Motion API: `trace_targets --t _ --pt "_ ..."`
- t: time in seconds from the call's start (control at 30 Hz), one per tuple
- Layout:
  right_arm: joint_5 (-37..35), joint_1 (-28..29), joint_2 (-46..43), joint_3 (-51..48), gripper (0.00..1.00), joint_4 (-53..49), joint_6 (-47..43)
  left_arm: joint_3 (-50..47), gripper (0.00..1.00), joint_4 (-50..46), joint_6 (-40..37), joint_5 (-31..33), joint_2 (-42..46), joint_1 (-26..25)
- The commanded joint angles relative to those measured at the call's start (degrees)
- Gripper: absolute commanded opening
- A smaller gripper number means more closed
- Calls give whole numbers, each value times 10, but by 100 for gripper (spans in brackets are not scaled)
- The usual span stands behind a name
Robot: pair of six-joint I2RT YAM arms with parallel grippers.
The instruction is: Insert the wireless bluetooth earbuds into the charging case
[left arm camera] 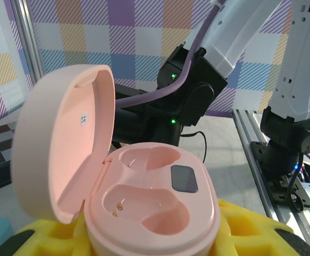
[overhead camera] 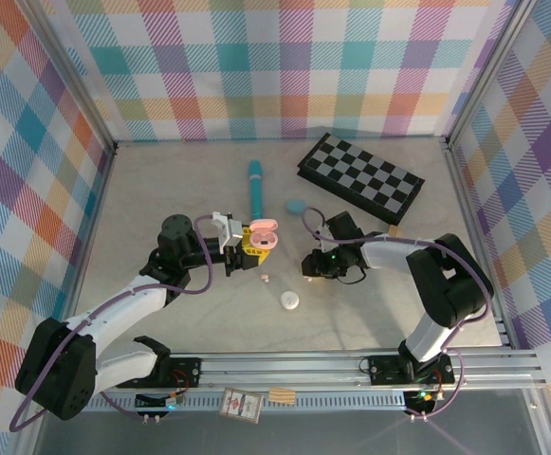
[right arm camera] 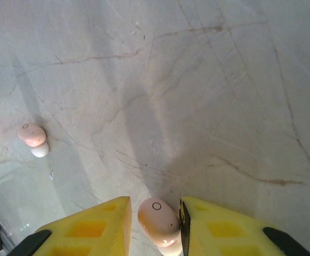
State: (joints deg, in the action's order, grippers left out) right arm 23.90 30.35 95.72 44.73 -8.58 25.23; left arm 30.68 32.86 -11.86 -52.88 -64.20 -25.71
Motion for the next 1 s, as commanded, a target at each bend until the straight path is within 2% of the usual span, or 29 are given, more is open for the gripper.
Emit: trace_targets --t 0.0,0.33,0.57,0.97 --pt "18 4 -7 -12 28 -18 -1 12 34 1 -11 -8 10 4" --pt "18 5 -13 -10 21 -21 2 14 35 1 -12 -9 6 4" --pt "-7 5 -33 -3 18 -40 4 17 35 1 -13 -9 3 4" --pt "-237 36 -99 36 17 -144 52 18 35 3 -14 -6 2 4"
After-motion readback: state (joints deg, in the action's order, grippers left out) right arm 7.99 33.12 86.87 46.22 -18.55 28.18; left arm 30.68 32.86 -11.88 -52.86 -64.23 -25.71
